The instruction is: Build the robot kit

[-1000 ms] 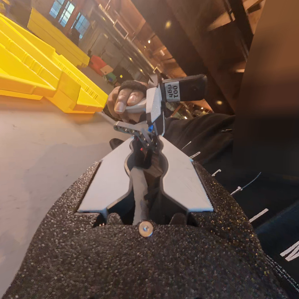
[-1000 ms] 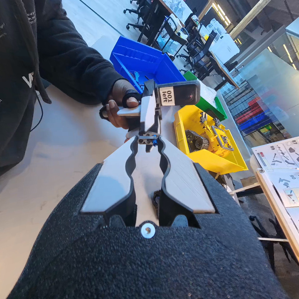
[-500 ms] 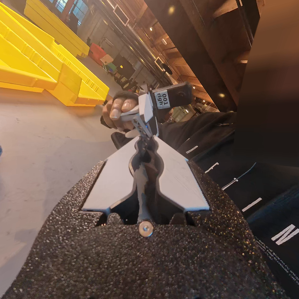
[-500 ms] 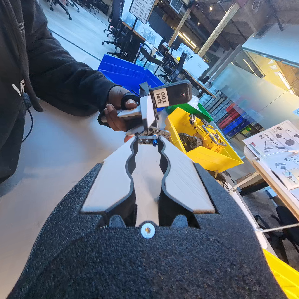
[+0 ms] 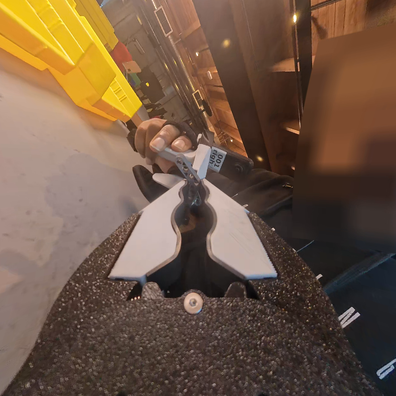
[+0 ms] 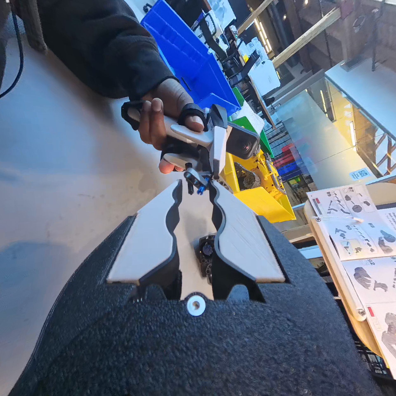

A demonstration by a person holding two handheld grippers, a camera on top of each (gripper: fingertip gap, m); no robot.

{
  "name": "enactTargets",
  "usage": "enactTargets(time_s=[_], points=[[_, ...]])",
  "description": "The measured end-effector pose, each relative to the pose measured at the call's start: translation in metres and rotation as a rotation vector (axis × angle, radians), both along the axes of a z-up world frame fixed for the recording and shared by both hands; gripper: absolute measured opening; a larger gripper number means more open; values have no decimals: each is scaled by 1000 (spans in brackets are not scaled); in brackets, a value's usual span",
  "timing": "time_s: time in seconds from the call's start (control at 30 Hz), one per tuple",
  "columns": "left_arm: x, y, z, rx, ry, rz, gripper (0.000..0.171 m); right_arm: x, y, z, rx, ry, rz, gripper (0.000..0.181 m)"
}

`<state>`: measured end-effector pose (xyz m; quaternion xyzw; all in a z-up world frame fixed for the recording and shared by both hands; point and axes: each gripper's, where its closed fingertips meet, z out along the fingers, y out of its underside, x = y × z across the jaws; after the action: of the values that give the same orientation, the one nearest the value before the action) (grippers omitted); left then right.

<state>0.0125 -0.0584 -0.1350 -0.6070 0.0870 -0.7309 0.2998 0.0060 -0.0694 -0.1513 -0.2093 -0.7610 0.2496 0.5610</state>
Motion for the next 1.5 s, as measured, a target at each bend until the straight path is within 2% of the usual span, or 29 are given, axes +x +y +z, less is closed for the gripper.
enactTargets(time_s=[0.1, 0.17, 0.27, 0.4, 0.5, 0.57, 0.7, 0.87, 0.97, 1.13, 1.3, 1.5], points=[[-1, 1, 0, -13, -18, -1, 9, 0, 1, 1, -25, -10, 8, 23], [-2, 2, -1, -16, -16, 10, 9, 0, 3, 1, -53, -20, 0, 30], [-6, 5, 0, -25, -28, 28, 10, -1, 4, 1, -170, -50, -1, 34], [-13, 14, -4, -38, -8, 94, 10, 1, 8, 3, -434, -103, -43, 42], [-18, 21, -9, -36, 31, 162, 9, -3, 21, -6, -664, -163, -198, 45], [-18, 25, -16, -47, 74, 193, 9, -6, 19, -21, -793, -235, -276, 45], [-25, 33, -32, -28, 212, 263, 9, 1, 24, -55, -752, -376, -356, 48], [-34, 35, -49, 26, 419, 293, 10, 29, 7, -70, -749, -596, -293, 48], [-27, 27, -62, 21, 508, 222, 10, 39, 12, -70, -685, -579, -307, 44], [-6, 13, -66, 22, 495, 109, 10, 39, 3, -67, -723, -568, -266, 37], [7, -5, -96, 144, 754, -4, 10, 44, 1, -75, -692, -606, -278, 34], [8, -21, -105, 305, 910, -102, 18, 49, -5, -88, -653, -665, -282, 31]])
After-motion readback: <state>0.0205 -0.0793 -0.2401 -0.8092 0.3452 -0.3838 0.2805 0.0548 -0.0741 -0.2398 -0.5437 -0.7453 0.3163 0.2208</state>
